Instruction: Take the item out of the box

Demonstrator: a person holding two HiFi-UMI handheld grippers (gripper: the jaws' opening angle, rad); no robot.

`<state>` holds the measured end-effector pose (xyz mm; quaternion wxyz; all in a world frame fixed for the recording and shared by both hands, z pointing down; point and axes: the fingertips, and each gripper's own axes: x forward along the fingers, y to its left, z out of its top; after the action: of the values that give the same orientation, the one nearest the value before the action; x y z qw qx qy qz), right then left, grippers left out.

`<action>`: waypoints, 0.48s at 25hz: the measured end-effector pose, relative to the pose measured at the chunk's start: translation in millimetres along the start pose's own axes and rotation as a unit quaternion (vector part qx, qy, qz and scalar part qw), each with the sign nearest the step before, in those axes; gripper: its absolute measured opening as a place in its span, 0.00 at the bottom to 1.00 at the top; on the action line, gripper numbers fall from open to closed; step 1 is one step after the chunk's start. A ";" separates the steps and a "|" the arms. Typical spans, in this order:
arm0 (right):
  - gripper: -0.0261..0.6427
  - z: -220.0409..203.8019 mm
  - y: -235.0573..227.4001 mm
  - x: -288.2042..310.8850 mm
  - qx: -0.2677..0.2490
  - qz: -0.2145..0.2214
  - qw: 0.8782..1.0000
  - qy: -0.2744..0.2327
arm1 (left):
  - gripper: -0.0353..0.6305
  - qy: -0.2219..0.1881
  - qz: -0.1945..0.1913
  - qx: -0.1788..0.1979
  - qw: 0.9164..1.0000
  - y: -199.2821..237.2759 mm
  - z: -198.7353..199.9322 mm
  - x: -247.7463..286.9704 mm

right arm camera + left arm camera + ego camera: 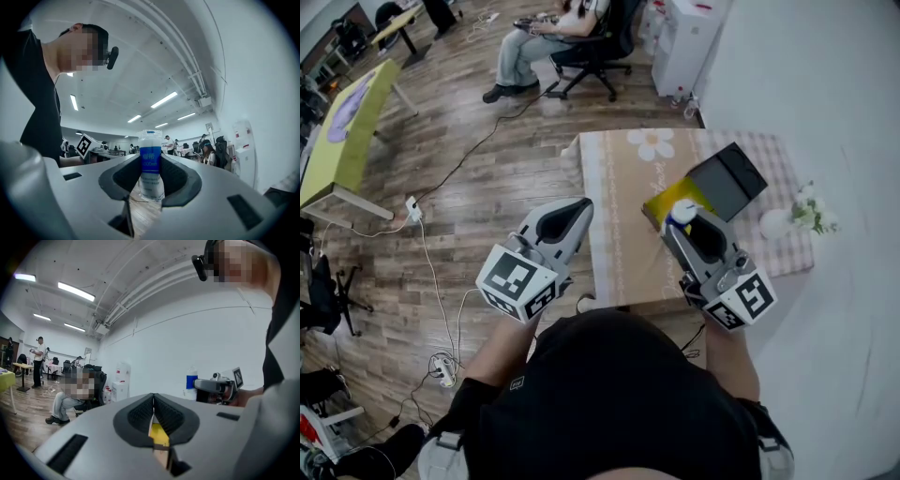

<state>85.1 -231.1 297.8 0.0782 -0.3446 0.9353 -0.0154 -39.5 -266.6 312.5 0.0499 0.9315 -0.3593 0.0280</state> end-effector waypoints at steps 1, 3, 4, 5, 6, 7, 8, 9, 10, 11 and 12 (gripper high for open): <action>0.24 -1.2 -0.7 1.7 -0.002 -0.005 1.000 0.000 | 0.07 0.000 0.000 0.003 1.000 -1.9 -0.2 2.4; 0.24 -2.9 -2.3 4.2 -0.003 -0.012 1.000 -0.001 | 0.07 -0.001 0.001 0.006 1.000 -5.4 0.9 6.6; 0.24 -3.6 -3.0 5.1 -0.003 -0.015 1.000 -0.001 | 0.07 -0.002 0.002 0.007 1.000 -6.4 2.0 8.1; 0.24 -4.4 -3.4 5.8 -0.003 -0.016 1.000 -0.001 | 0.07 -0.003 0.003 0.009 1.000 -7.0 2.9 9.2; 0.24 -5.2 -3.3 6.4 -0.003 -0.018 1.000 0.000 | 0.07 -0.003 0.004 0.010 1.000 -7.2 3.4 9.9; 0.24 -6.0 -3.1 7.1 -0.004 -0.019 1.000 0.001 | 0.07 -0.003 0.005 0.011 1.000 -7.1 3.6 10.1; 0.24 -6.9 -2.8 7.9 -0.005 -0.021 1.000 0.003 | 0.07 -0.002 0.007 0.012 1.000 -6.9 3.4 10.0; 0.24 -8.0 -2.8 8.5 -0.006 -0.022 1.000 0.004 | 0.07 -0.001 0.007 0.012 1.000 -6.7 2.9 9.9; 0.24 -9.3 -3.0 8.7 -0.006 -0.024 1.000 0.006 | 0.07 0.000 0.008 0.011 1.000 -6.8 2.2 10.1; 0.24 -10.6 -3.6 8.5 -0.005 -0.026 1.000 0.007 | 0.07 0.001 0.007 0.011 1.000 -7.3 1.1 10.5; 0.24 -11.8 -4.4 7.9 -0.004 -0.028 1.000 0.007 | 0.07 0.002 0.006 0.010 1.000 -8.2 -0.1 11.3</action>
<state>80.2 -239.8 308.7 0.0694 -0.3705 0.9261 -0.0159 -25.6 -268.1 313.1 0.0408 0.9296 -0.3648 0.0340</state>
